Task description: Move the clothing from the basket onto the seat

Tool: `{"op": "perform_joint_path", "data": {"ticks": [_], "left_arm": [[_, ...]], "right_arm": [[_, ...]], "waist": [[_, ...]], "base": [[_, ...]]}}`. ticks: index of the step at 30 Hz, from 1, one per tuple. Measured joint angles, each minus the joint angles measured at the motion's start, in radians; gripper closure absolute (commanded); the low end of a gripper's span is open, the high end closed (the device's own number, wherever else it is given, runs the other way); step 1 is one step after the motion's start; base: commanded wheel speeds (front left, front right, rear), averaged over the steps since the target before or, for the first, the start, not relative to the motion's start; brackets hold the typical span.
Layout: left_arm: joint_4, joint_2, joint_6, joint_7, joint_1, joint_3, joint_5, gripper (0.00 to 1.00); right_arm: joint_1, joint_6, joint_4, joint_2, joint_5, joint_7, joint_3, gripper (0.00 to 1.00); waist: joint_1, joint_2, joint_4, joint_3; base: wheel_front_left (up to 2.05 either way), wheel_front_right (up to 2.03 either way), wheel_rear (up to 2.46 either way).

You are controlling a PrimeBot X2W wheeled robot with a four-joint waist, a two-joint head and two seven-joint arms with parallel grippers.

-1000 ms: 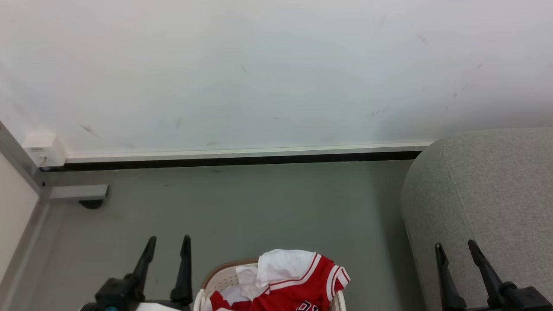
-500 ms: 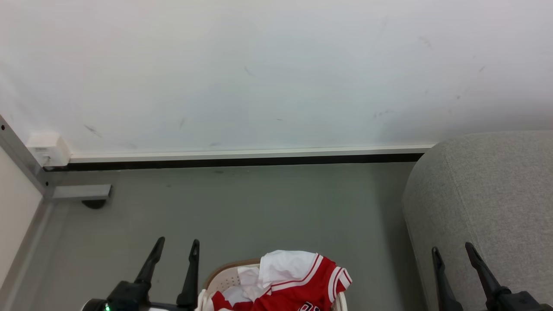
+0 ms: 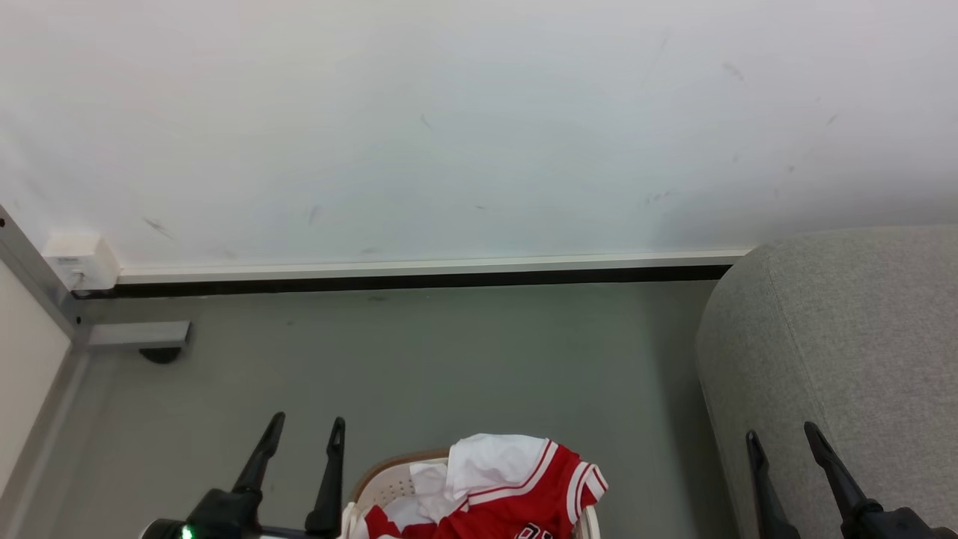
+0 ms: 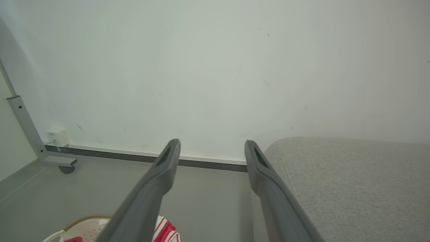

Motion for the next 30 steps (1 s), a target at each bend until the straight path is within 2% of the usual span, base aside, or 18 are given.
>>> {"op": "perform_joint_path", "data": {"ticks": [8,16,24,30], "left_arm": [[0.005,0.000,-0.001,0.000,0.000,0.000,-0.002,0.00],[0.051,0.000,-0.033,0.000,-0.009,-0.031,-0.008,0.00],[0.182,0.007,-0.071,0.000,-0.097,-0.105,-0.005,0.00],[0.341,0.027,-0.081,0.000,-0.191,-0.177,0.003,0.00]], "right_arm": [[0.000,0.000,0.000,0.000,0.000,0.000,-0.003,0.00],[-0.017,0.000,-0.009,0.000,0.001,0.000,-0.001,0.00],[-0.076,0.000,-0.028,0.000,0.016,0.000,0.005,0.00],[-0.128,0.000,-0.042,0.000,0.026,0.000,0.010,0.00]], "waist": [[0.0000,0.0000,-0.006,0.007],[0.0000,0.0000,-0.024,0.049],[0.0001,0.0000,-0.060,0.155],[0.0001,0.0001,-0.095,0.249]], "base": [[0.00,0.00,0.00],[0.00,0.00,0.00],[0.00,0.00,0.00],[0.00,0.00,0.00]]}}
